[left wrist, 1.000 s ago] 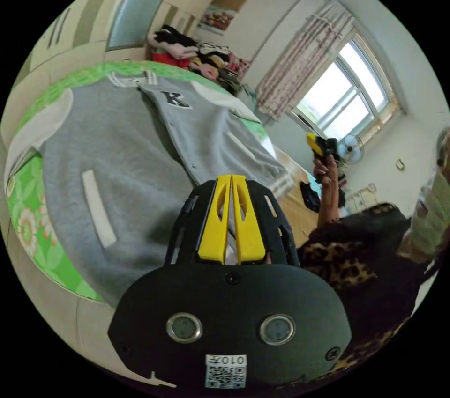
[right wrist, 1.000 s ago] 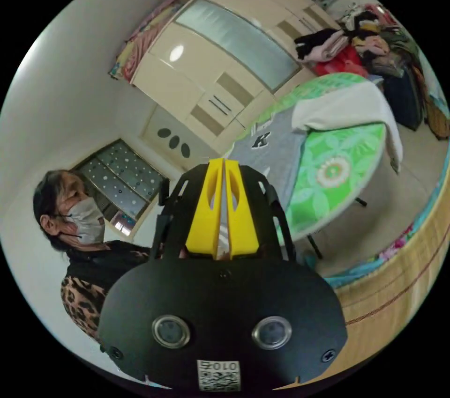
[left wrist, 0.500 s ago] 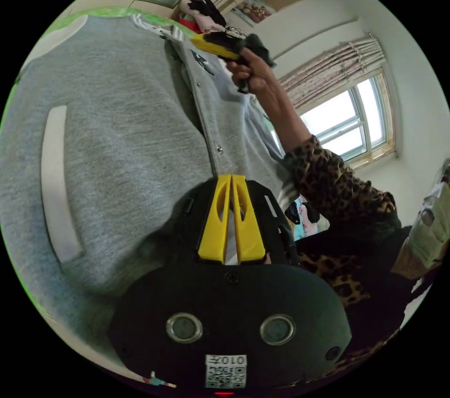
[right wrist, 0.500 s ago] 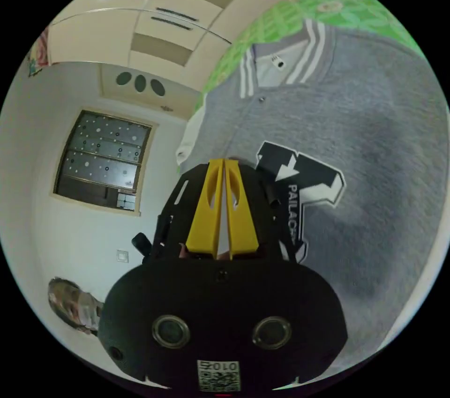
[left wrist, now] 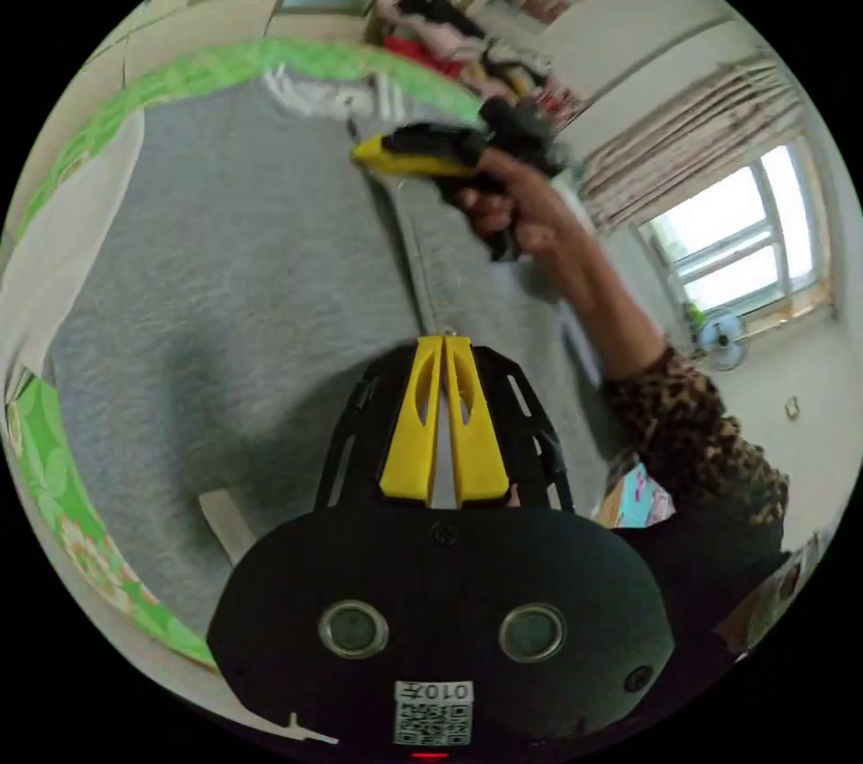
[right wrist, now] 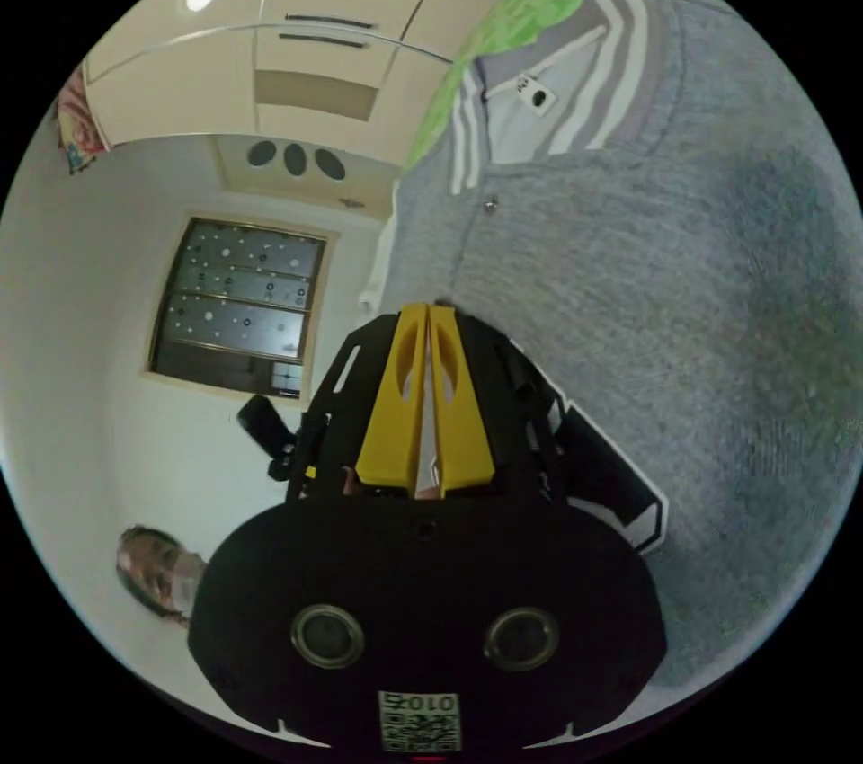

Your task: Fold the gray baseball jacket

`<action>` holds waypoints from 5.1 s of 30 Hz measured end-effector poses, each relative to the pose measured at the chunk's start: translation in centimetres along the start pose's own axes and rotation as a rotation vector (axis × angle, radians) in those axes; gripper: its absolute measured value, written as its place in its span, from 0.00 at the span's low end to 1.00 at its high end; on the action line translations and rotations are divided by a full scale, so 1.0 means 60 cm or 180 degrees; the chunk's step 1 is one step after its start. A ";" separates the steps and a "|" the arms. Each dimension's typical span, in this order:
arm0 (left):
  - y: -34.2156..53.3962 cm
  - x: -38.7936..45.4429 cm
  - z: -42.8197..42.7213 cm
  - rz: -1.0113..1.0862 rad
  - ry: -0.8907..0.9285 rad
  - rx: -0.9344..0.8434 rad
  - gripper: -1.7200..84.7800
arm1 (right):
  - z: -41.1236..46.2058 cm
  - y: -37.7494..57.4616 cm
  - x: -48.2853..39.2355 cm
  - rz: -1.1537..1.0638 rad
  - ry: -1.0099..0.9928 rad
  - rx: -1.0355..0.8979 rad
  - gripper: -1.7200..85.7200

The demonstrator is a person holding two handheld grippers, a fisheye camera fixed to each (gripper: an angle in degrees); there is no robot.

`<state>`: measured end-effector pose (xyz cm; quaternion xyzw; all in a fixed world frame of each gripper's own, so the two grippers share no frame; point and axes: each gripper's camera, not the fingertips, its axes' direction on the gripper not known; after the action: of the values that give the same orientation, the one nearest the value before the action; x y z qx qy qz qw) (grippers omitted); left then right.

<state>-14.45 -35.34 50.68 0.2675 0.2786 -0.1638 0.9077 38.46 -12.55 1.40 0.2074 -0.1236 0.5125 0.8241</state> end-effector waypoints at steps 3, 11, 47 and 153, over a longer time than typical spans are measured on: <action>0.020 -0.031 -0.003 -0.0189 0.0316 0.0130 0.02 | 0.010 -0.011 0.002 -0.0075 0.0040 -0.0037 0.05; 0.086 0.005 -0.031 -0.0259 0.0645 0.0266 0.02 | -0.056 -0.021 -0.032 -0.0399 0.0394 0.0635 0.14; 0.179 0.023 -0.041 -0.0451 0.0383 0.0725 0.04 | 0.105 -0.254 -0.064 -0.1670 0.1665 -0.1100 0.12; 0.777 0.214 -0.263 -0.0680 -0.1266 0.1946 0.15 | -0.141 0.975 -0.262 -0.0164 0.0591 0.0726 0.20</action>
<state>9.95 9.32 50.36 0.4584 0.0615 -0.3818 0.8002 -20.98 1.70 -0.04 0.2545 0.0175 0.5188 0.8160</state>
